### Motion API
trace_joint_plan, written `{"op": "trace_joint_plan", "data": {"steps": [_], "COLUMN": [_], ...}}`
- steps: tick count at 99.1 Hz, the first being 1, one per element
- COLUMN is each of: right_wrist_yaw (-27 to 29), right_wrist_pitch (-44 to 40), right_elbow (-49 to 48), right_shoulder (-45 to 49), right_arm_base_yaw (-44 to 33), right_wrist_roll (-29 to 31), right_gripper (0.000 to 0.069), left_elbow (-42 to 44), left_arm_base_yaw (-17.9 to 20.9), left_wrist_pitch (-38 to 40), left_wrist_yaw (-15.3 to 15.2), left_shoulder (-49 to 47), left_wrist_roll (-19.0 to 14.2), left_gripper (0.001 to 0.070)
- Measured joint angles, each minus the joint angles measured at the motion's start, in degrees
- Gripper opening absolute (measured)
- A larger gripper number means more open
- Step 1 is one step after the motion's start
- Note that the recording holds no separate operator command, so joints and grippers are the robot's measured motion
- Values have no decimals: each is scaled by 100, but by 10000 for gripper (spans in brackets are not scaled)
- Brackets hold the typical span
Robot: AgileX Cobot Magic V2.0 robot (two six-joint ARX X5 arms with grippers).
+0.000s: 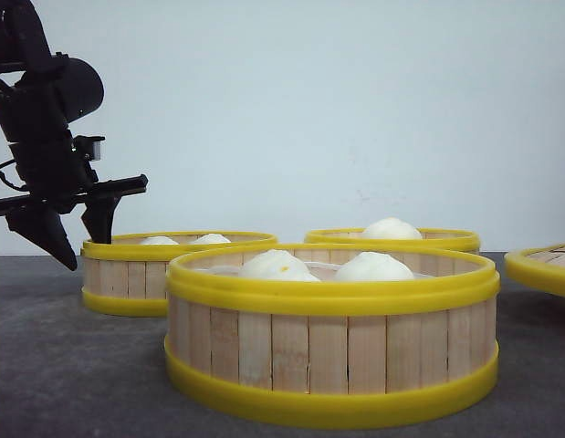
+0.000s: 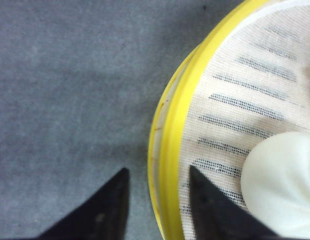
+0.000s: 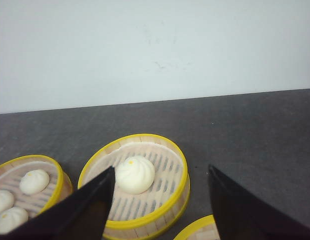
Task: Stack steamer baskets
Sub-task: 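Lower the left gripper onto the rim of the steamer basket with two buns, then lift the basket with the left gripper and set it on the front basket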
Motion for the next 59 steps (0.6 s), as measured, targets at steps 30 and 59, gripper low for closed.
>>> {"op": "trace_joint_plan", "data": {"steps": [30, 59], "right_wrist_yaw": [7, 33], "right_wrist_pitch": [-52, -96], "right_elbow": [0, 0], "right_shoulder": [66, 118], "right_arm_base_yaw": [125, 192], "right_wrist_roll": [-2, -50], "right_gripper": [358, 358], "left_elbow": [72, 267], "left_arm_base_yaw": [-33, 17], "left_wrist_pitch": [-105, -470], "left_wrist_yaw": [-264, -118], "left_shoulder": [-2, -627], "left_wrist_roll": [-26, 72], "left_gripper": [33, 26]}}
